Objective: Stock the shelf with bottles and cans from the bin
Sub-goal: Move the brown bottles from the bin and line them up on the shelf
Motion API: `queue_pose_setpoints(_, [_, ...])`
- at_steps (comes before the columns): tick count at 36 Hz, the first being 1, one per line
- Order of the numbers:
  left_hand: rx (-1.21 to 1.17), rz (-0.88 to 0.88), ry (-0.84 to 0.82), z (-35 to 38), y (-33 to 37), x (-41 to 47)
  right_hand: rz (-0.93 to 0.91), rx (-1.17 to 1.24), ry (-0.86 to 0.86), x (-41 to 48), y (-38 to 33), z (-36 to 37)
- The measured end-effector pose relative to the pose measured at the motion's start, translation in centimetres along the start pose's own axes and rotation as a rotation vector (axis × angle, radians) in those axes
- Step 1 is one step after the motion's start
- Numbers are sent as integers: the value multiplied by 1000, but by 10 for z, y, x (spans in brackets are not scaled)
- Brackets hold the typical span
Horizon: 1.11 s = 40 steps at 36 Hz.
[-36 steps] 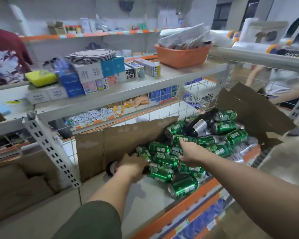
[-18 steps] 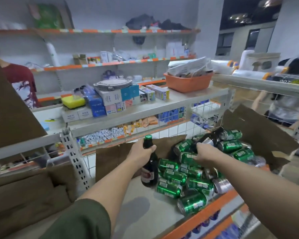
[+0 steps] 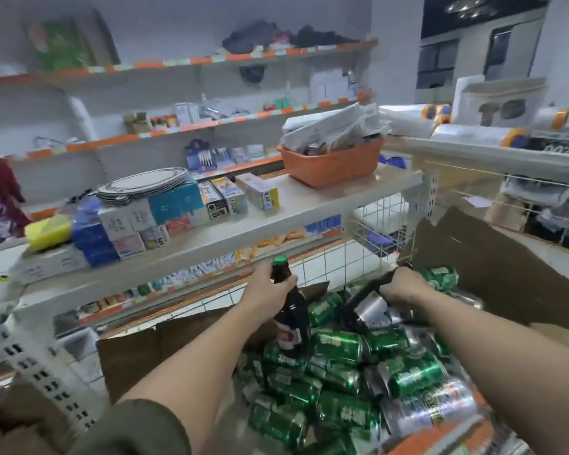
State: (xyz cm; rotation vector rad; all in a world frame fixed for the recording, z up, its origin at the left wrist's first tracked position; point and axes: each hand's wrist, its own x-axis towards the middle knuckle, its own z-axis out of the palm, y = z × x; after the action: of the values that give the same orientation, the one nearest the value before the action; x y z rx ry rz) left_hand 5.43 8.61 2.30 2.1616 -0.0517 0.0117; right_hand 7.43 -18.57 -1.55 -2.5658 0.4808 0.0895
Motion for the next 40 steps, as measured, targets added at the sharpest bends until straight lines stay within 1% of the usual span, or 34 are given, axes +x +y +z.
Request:
queue_pose_setpoints(4, [51, -31, 18, 14, 9, 22, 85, 128, -42, 36, 16, 4])
queue_pose_setpoints(7, [65, -65, 59, 14, 10, 31, 161, 288, -84, 60, 28, 16])
queue_pose_setpoints(14, [85, -137, 104, 10, 17, 33, 354, 594, 5, 78, 26, 34])
queue_pose_setpoints(18, [86, -139, 158, 2, 18, 22, 476, 709, 1, 70, 19, 31])
queue_pose_setpoints(20, [82, -143, 183, -2, 19, 17, 482, 750, -8, 65, 18, 29])
queue_pose_setpoints(22, [89, -139, 202, -7, 19, 11, 438, 749, 1, 68, 20, 33])
queue_pose_setpoints(24, [82, -139, 215, -11, 18, 6, 368, 706, 53, 65, 19, 33])
queue_pose_setpoints(26, [67, -140, 232, -14, 16, 1, 231, 601, 58, 60, 15, 30])
queue_pose_setpoints(29, [53, -144, 273, -18, 16, -7, -7, 494, 18, 54, 6, 24])
queue_pose_setpoints(31, [52, -146, 293, -22, 16, -13, -117, 399, 16, 49, -1, 24])
queue_pose_setpoints(34, [35, -142, 324, -31, 12, -22, -253, 211, 86, 43, -14, 28])
queue_pose_setpoints(37, [7, -151, 378, -48, 9, -31, -430, 35, 160, 34, -28, 26])
queue_pose_setpoints(40, [-13, -163, 429, -70, 4, -41, -535, -12, 209, 26, -51, 14])
